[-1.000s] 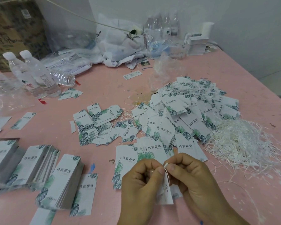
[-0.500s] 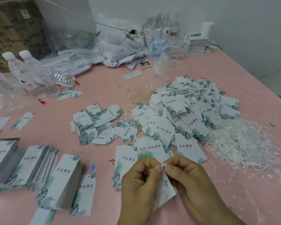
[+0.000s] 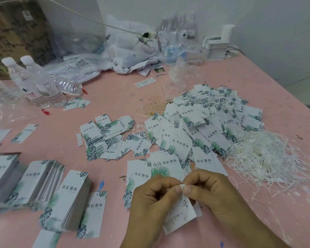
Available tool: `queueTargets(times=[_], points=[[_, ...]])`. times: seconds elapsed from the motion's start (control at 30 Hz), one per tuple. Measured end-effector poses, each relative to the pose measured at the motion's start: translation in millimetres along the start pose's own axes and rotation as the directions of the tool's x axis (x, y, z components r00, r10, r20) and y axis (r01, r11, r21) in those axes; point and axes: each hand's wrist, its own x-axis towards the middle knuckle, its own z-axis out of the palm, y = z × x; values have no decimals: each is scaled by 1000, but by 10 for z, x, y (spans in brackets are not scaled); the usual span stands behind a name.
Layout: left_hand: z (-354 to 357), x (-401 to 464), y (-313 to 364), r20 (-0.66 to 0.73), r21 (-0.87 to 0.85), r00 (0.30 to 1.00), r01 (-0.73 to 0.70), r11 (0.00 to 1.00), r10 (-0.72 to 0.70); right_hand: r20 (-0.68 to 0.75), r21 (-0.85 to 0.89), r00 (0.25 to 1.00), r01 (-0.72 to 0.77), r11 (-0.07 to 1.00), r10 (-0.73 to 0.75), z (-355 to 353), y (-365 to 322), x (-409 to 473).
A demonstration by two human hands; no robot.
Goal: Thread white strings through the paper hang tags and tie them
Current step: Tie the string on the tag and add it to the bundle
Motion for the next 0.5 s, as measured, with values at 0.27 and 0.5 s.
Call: queueTargets(times=[0.27, 0.5], points=[[-37, 22, -12, 64, -128, 998, 32, 991, -24, 49, 171, 998, -46, 984, 38, 26, 124, 24], [-90, 90, -29, 132, -620, 989, 133, 773, -64, 144, 27, 989, 4, 1000, -8, 159, 290, 55]])
